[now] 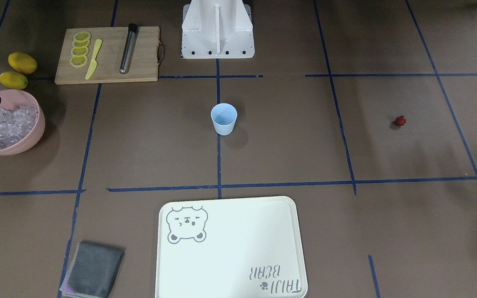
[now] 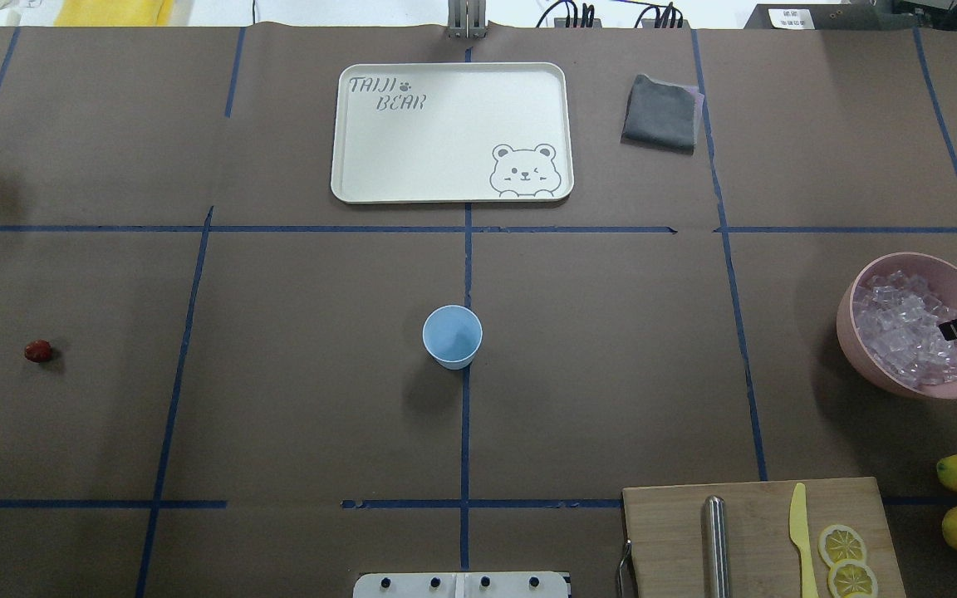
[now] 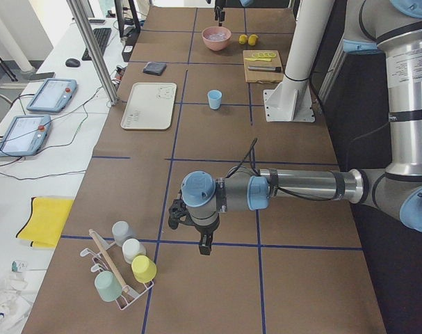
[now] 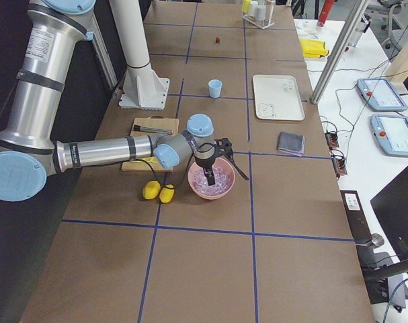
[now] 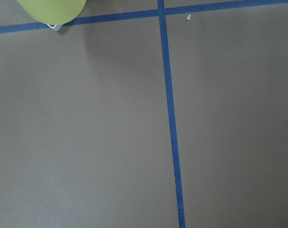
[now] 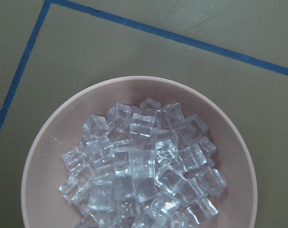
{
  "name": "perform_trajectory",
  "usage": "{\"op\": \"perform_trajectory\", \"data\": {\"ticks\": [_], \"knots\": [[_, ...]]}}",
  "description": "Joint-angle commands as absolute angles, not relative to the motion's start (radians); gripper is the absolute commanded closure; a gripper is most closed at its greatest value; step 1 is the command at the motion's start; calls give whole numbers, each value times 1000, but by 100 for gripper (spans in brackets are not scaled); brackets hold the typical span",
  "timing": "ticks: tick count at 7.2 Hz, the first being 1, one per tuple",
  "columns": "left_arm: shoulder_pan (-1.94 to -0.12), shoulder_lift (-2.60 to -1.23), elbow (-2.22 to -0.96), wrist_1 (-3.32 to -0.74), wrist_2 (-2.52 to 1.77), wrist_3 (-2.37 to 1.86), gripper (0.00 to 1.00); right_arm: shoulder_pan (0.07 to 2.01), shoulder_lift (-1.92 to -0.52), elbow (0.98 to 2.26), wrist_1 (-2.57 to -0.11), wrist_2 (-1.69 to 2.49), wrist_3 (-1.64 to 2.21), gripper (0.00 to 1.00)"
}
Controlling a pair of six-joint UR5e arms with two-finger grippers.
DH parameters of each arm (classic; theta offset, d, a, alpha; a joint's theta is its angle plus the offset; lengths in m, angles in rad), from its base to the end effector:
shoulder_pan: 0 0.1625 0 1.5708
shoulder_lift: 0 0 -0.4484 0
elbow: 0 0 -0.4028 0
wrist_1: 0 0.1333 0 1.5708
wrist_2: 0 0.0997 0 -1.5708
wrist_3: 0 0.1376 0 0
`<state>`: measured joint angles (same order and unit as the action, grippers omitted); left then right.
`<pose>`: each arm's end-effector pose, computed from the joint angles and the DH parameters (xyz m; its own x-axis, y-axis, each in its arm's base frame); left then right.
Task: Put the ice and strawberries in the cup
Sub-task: 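Lower the right gripper into the bowl and grasp an ice cube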
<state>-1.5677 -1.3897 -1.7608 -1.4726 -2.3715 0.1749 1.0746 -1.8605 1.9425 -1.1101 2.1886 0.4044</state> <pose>-0.0332 -0.4129 0.7043 0.6852 0.1124 -0.7196 -0.1242 0.9916 0.0366 -0.1512 -0.3919 0.6038 0.6885 -0.3023 0.6592 0.1488 0.9485 0.2796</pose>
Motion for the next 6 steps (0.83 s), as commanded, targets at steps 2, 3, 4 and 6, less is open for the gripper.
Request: {"op": "perform_trajectory", "data": {"ticks": [2, 3, 4, 6], "knots": [[-1568, -1390, -1758, -1473, -2372, 175, 0, 1028, -1852, 1905, -1109, 2169, 407, 11], [-1568, -1390, -1758, -1473, -2372, 175, 0, 1020, -1850, 1901, -1109, 2169, 407, 11], [-1568, -1390, -1758, -1473, -2372, 175, 0, 1013, -1847, 1898, -1109, 2169, 407, 11], [-1568, -1390, -1758, -1473, -2372, 175, 0, 1002, -1830, 1885, -1109, 2169, 407, 13]]}}
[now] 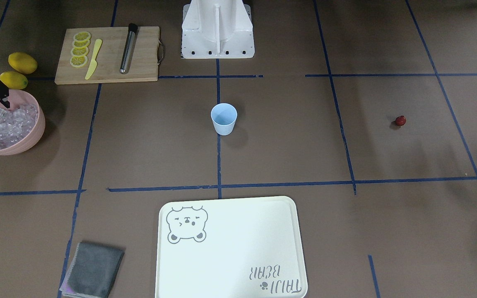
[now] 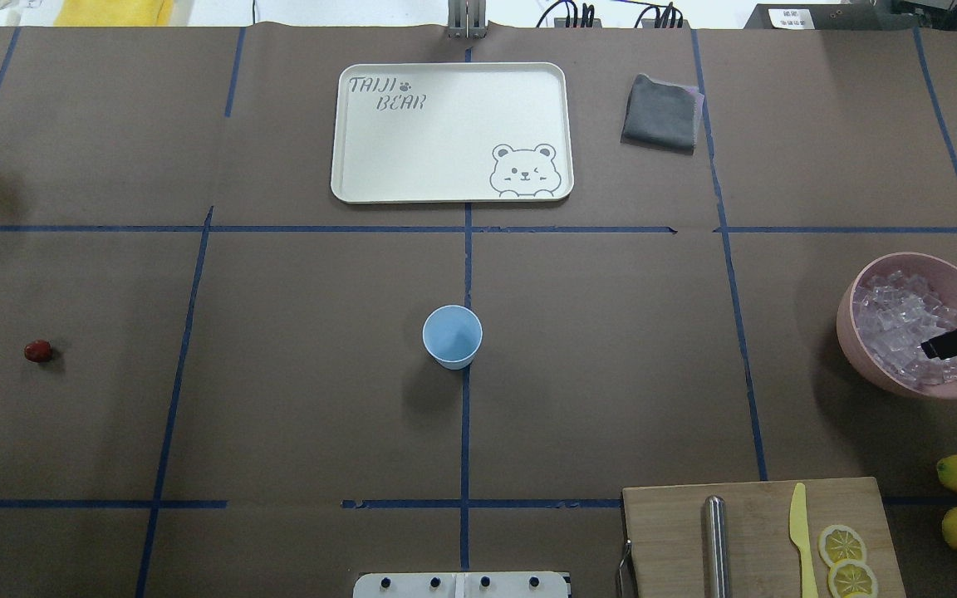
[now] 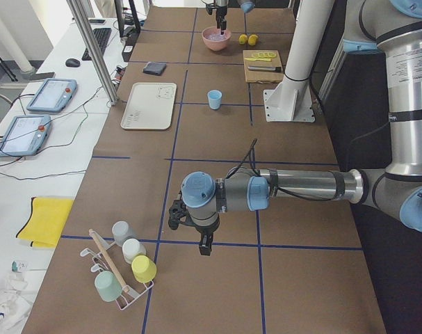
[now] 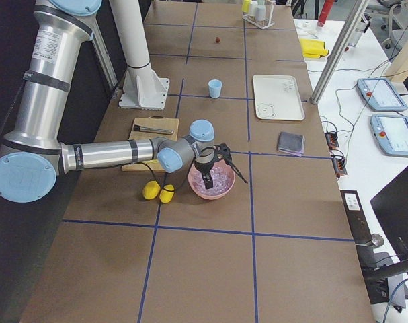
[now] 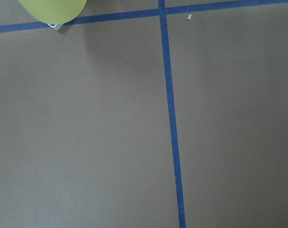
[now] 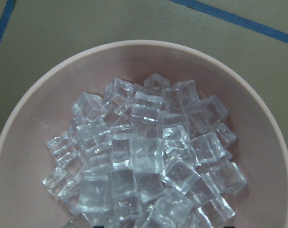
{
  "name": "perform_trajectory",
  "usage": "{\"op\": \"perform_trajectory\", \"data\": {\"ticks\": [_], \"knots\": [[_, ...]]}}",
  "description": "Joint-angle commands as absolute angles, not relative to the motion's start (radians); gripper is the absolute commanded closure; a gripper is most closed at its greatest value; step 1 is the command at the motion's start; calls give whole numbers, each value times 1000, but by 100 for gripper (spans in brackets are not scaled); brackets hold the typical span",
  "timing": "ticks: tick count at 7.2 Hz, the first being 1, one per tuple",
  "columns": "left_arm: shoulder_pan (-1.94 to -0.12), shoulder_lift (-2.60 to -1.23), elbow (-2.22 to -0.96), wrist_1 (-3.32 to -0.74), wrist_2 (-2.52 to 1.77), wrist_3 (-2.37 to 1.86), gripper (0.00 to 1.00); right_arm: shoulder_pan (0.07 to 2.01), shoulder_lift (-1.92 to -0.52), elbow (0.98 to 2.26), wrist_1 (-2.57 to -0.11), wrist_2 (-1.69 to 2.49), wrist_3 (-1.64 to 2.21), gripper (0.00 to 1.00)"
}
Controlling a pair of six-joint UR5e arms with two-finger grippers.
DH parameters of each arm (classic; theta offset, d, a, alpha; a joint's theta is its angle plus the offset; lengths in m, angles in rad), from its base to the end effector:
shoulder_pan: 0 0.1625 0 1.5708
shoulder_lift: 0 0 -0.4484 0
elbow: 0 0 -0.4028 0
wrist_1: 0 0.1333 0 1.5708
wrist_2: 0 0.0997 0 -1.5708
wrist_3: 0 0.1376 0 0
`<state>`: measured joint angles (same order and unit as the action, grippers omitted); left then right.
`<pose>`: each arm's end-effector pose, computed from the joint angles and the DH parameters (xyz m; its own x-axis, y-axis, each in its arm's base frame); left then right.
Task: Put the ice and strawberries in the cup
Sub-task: 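Lower the right gripper into the bowl and grasp an ice cube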
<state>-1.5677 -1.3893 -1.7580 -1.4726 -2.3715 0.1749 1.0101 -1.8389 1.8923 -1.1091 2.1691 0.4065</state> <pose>-0.0332 -0.4124 0.7058 0.6852 0.1101 -0.7199 -0.1242 0.9917 0.0334 -0.1794 -0.3906 0.6232 0.6902 -0.3280 0.6450 0.2067 0.9436 0.2587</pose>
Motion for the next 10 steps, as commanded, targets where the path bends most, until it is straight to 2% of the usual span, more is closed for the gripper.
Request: {"op": "perform_trajectory", "data": {"ticks": [1, 3, 4, 5, 6, 10], "knots": [[-1568, -1390, -1758, -1473, -2372, 175, 0, 1000, -1829, 1885, -1109, 2169, 405, 14], [-1568, -1390, -1756, -1473, -2372, 175, 0, 999, -1829, 1884, -1109, 2169, 403, 18], [-1568, -1390, -1756, -1473, -2372, 175, 0, 999, -1829, 1884, -1109, 2169, 403, 37], [-1568, -1388, -1756, -1473, -2372, 175, 0, 1000, -1829, 1884, -1109, 2169, 402, 77], [-1568, -1390, -1759, -1473, -2372, 175, 0, 1002, -1832, 1885, -1109, 2171, 397, 96], [-1568, -1388, -1763, -1473, -2372, 175, 0, 1043, -1847, 1946, -1114, 2186, 390, 99]]}}
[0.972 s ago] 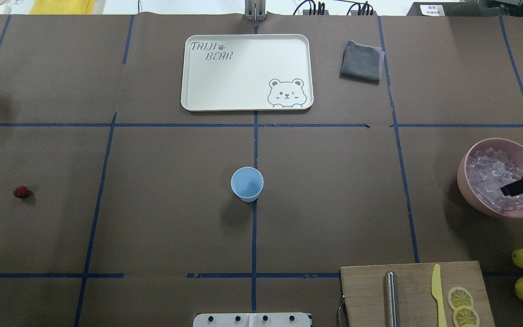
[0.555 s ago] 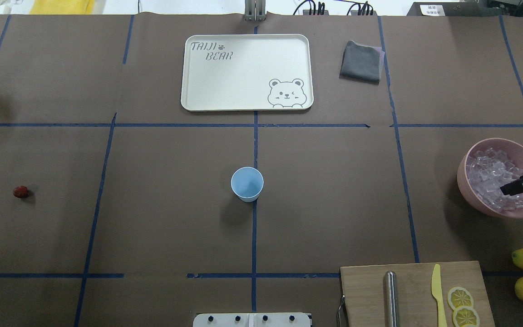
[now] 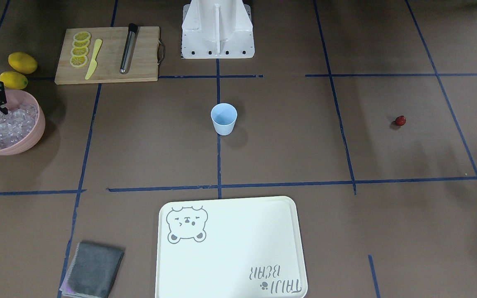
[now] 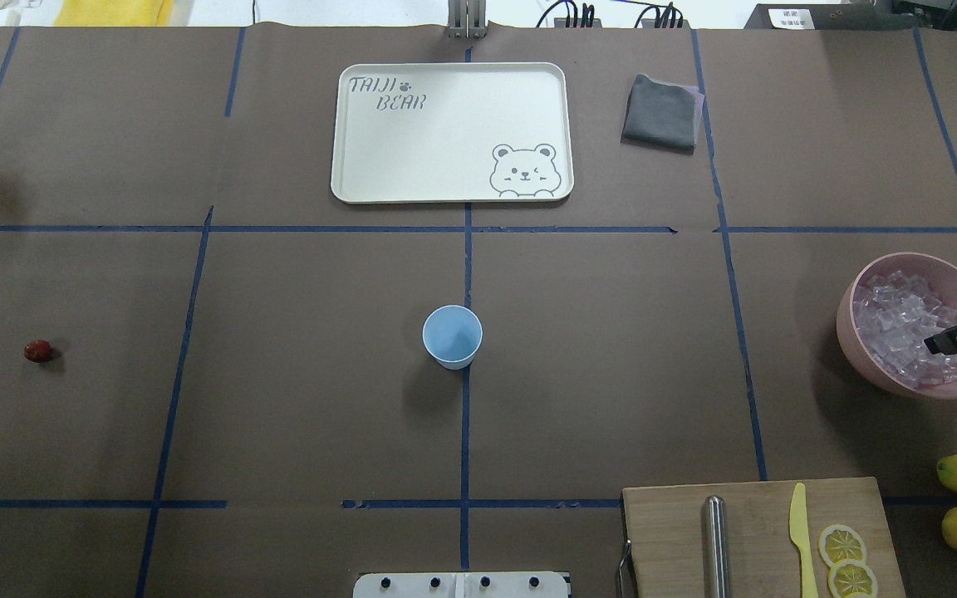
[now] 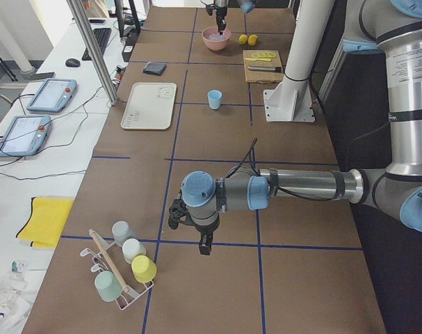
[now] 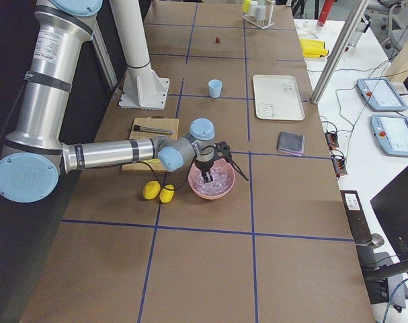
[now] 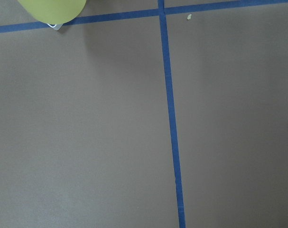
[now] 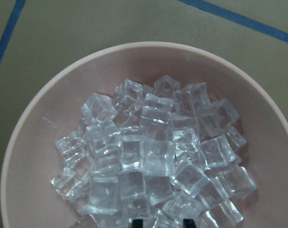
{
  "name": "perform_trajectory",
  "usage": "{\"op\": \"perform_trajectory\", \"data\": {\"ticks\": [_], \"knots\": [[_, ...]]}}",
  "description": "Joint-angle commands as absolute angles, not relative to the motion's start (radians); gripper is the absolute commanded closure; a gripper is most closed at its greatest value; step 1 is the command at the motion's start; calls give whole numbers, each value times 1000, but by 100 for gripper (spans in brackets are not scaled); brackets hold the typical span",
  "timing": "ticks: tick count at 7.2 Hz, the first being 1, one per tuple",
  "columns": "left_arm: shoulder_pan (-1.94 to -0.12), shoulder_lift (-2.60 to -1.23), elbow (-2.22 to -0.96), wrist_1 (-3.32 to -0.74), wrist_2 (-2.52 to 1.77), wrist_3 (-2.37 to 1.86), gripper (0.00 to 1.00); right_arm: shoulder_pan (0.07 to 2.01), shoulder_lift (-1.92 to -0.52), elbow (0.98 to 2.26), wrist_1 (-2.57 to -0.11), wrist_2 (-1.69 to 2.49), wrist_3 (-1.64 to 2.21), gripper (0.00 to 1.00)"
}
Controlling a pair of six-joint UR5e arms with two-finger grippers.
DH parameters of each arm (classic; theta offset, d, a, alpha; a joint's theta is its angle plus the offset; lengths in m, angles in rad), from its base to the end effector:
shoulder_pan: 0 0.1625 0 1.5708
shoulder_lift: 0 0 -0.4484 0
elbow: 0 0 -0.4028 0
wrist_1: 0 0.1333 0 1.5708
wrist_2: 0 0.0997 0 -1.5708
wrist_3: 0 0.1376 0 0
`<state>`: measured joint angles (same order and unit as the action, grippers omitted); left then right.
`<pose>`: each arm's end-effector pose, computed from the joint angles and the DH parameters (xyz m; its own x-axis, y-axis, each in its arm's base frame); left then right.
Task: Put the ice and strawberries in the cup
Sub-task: 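Lower the right gripper into the bowl and grasp an ice cube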
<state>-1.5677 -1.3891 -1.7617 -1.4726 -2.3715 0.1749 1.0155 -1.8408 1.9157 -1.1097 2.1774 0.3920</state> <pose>-0.0332 -0.4127 0.7041 0.6852 0.1126 -0.7196 -0.1242 0.9916 0.0369 -0.1777 -0.3905 0.6108 0.6765 -0.3498 0.6481 0.2108 0.9351 0.2847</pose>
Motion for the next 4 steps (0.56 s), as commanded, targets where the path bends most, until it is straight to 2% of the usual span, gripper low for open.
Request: {"op": "perform_trajectory", "data": {"ticks": [1, 2, 4], "knots": [[-1568, -1390, -1763, -1473, -2372, 175, 0, 1095, -1850, 1974, -1120, 2190, 390, 99], [-1568, -1387, -1766, -1471, -2373, 175, 0, 1142, -1839, 1999, -1149, 2222, 390, 100], [-1568, -1382, -1772, -1470, -2373, 175, 0, 1200, -1723, 2043, -1338, 2302, 391, 100]]}}
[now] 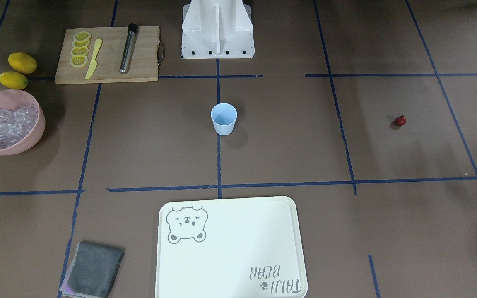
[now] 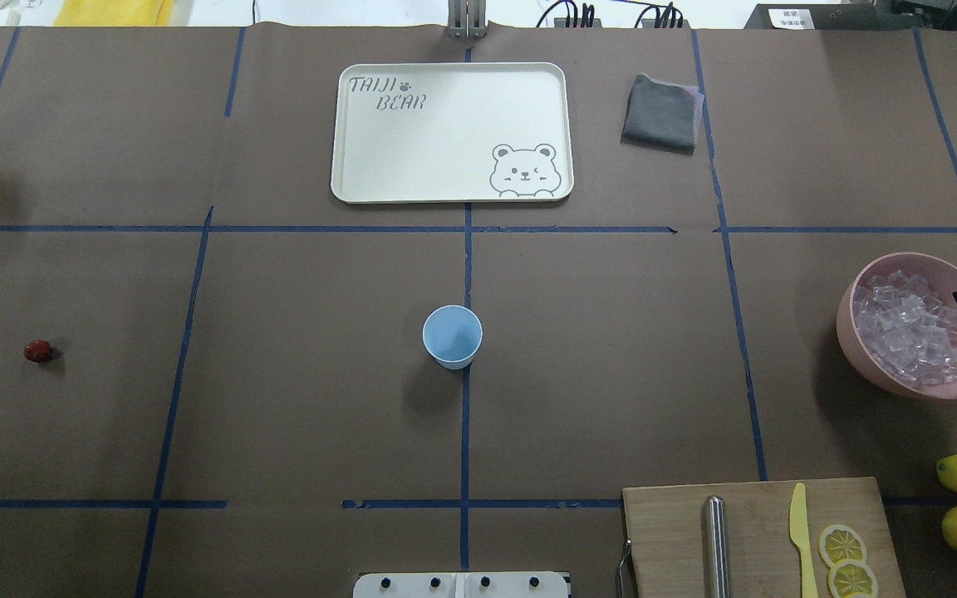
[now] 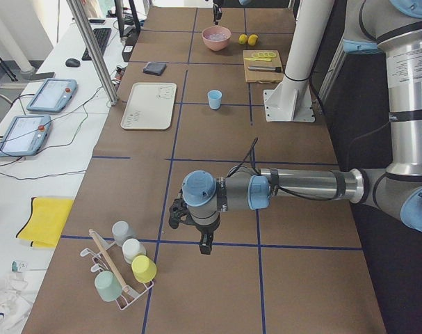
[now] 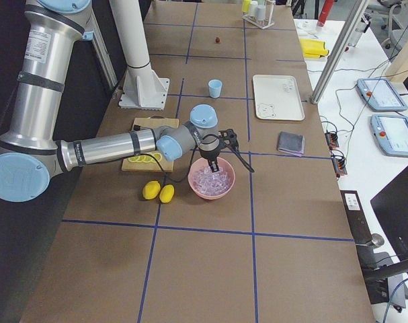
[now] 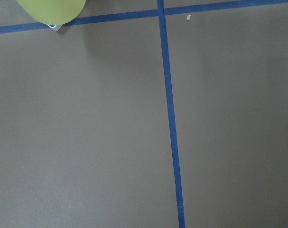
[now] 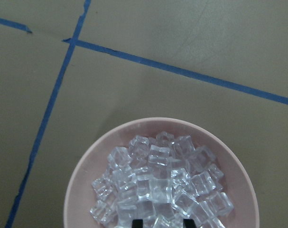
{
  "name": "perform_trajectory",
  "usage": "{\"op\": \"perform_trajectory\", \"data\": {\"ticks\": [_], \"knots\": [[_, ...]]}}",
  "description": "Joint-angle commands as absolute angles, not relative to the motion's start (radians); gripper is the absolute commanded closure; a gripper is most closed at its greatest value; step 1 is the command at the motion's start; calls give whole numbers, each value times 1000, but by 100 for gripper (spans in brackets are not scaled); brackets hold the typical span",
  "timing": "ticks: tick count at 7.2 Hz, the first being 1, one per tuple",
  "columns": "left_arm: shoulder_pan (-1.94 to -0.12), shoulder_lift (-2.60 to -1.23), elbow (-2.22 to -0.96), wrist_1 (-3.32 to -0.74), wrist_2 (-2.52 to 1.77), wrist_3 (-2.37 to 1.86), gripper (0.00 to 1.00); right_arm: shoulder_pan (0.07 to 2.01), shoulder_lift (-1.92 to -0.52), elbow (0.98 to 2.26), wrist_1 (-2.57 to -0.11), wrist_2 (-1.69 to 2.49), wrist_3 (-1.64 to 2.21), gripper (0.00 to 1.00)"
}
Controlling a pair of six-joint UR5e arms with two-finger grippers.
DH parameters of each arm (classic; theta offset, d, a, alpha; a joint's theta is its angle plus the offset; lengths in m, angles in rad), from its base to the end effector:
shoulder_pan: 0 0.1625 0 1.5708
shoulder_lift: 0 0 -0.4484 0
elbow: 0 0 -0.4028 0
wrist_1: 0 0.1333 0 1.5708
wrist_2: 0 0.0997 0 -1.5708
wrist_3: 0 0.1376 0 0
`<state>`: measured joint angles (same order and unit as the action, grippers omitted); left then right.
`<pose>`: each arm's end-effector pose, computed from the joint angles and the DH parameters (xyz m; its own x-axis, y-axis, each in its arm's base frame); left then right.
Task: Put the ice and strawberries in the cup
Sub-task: 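Carry the ice cube with the right gripper over the blue cup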
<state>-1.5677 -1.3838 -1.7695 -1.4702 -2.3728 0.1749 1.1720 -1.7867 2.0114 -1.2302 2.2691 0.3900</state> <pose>-0.0331 -0.4103 0.7025 0.6843 0.1126 -0.7204 -0.1241 0.9916 0.0372 -0.1285 -0.4204 0.5463 0.6538 -0.2728 0.7058 0.0858 0.9535 0.2890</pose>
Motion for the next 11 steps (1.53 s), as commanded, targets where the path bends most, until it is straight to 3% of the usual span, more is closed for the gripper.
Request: {"op": "perform_trajectory", "data": {"ticks": [1, 3, 6, 9, 11], "knots": [[-1568, -1382, -1773, -1470, -2375, 175, 0, 1189, -1638, 2074, -1452, 2303, 405, 100], [-1568, -1381, -1773, -1470, -2375, 175, 0, 1099, -1413, 2098, -1666, 2295, 455, 100], [-1568, -1382, -1773, -1470, -2373, 175, 0, 787, -1066, 2077, -1805, 2118, 894, 100], [-1568, -1381, -1773, -1470, -2375, 175, 0, 571, -795, 1895, -1824, 1912, 1147, 100], [-1566, -1381, -1773, -1470, -2375, 175, 0, 468, -713, 1760, -1816, 1789, 1201, 100]]}}
